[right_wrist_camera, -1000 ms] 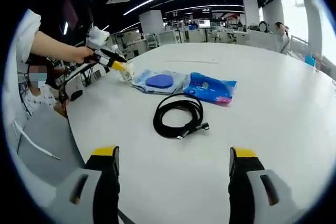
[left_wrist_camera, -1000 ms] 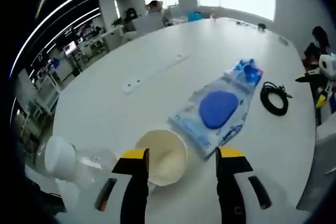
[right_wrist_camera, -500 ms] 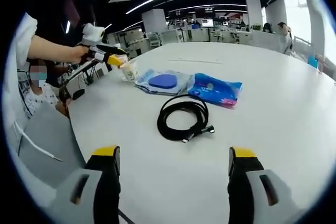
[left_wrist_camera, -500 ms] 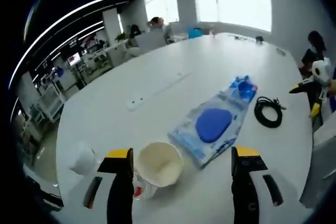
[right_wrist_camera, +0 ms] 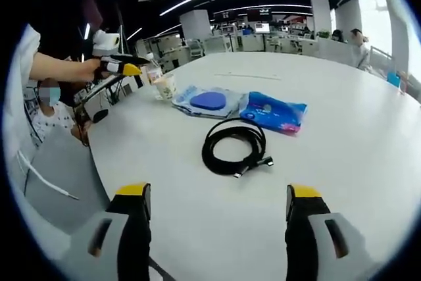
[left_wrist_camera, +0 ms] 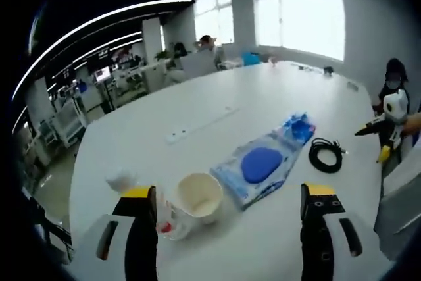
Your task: Arrange the tabletop items into an orderly group along one side of the table until the central work area is clear of visible clutter.
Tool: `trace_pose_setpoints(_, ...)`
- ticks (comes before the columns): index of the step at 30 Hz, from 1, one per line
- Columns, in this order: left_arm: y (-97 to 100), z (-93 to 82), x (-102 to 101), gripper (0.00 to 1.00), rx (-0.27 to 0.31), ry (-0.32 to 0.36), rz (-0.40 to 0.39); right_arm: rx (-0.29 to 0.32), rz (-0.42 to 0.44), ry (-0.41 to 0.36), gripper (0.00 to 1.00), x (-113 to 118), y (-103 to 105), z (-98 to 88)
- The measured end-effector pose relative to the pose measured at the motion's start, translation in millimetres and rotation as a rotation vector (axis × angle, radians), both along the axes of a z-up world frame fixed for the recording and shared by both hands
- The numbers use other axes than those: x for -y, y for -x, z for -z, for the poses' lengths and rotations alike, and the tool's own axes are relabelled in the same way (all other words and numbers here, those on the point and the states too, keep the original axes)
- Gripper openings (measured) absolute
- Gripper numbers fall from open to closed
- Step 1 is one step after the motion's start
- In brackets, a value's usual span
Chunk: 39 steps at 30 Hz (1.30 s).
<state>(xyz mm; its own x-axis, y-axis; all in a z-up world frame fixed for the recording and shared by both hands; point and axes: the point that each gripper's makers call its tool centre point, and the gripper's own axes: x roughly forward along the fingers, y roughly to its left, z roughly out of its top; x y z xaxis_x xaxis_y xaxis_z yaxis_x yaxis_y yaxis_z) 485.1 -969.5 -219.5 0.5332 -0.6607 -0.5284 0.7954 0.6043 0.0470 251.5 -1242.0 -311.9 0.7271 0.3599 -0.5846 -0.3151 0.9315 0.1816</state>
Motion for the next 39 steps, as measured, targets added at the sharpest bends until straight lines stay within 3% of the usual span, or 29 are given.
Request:
trace_pose_setpoints(6, 7.6, -5.1, -15.1, 0.86, 0.004, 0.023, -0.037, 0.011, 0.007, 0.006, 0.84, 1.3, 3.9, -5.8)
trace_pose_setpoints(22, 38.4, 7.2, -80.0, 0.88, -0.031, 0.032, -0.17, 0.012, 0.007, 0.018, 0.83, -4.2, 17.3, -8.1)
trace_pose_setpoints(30, 53.0, 8.1, -96.4, 0.9, -0.034, 0.044, -0.191, 0.025, 0.013, 0.019, 0.84, -7.0, 19.6, -12.4)
trace_pose_setpoints(39, 79.3, 17.3, -114.7, 0.96, -0.082, 0.059, -0.21, 0.038, 0.038, 0.032, 0.84, -1.0, 23.1, -19.4)
